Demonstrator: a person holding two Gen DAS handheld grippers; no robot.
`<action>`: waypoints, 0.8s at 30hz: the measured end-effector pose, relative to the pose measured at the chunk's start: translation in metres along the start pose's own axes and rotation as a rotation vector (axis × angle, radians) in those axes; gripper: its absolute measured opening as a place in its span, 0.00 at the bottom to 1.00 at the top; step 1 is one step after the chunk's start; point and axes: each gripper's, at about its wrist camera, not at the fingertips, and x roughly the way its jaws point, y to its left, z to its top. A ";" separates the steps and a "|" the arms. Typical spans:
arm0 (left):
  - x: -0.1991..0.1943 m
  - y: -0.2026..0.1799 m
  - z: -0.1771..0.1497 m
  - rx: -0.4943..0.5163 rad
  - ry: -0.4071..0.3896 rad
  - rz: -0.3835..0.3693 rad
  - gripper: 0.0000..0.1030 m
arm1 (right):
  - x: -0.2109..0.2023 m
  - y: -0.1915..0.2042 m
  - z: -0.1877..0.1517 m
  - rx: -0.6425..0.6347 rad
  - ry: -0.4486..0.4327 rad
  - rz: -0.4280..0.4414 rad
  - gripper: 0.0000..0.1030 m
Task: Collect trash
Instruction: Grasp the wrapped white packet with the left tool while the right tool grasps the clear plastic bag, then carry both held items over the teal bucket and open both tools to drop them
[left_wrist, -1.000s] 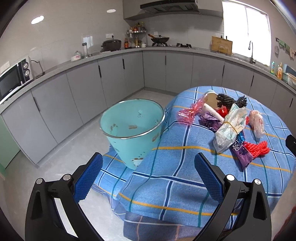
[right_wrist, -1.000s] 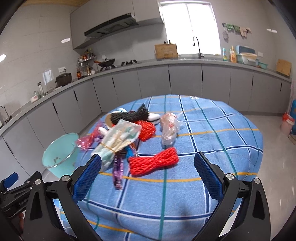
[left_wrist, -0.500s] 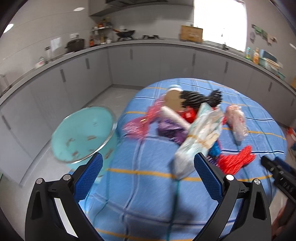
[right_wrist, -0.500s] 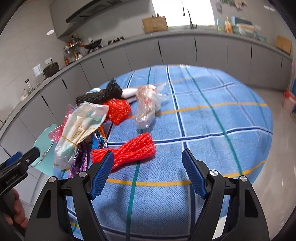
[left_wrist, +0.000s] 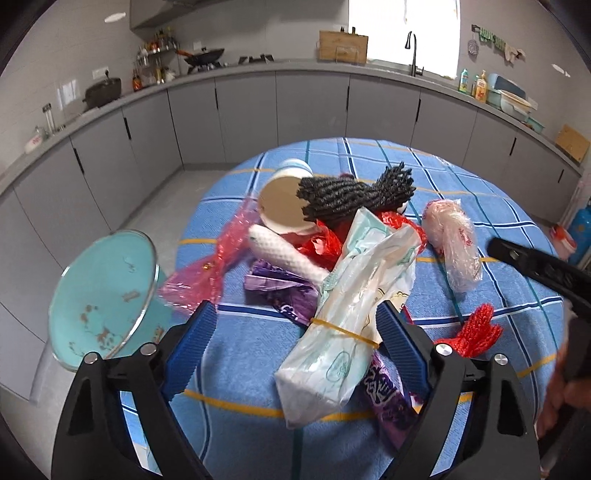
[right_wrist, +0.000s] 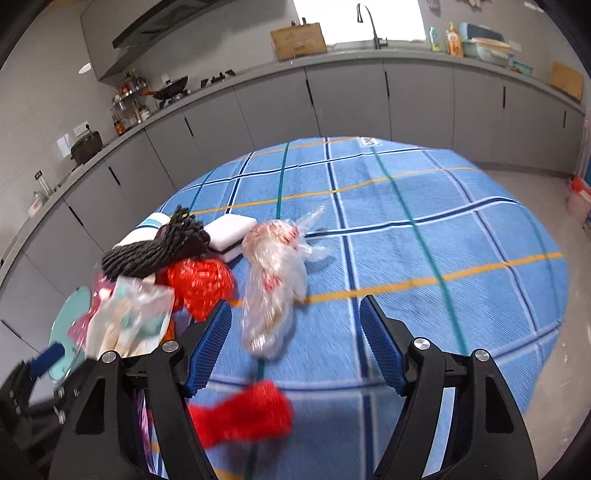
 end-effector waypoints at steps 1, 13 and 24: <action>0.003 0.000 0.000 0.001 0.008 -0.011 0.79 | 0.007 0.002 0.003 -0.005 0.010 -0.003 0.70; 0.012 -0.006 -0.003 0.010 0.045 -0.156 0.27 | 0.036 0.009 0.004 -0.015 0.087 0.045 0.20; -0.055 0.040 0.010 -0.095 -0.129 -0.113 0.25 | -0.035 0.016 0.013 -0.003 -0.097 0.052 0.18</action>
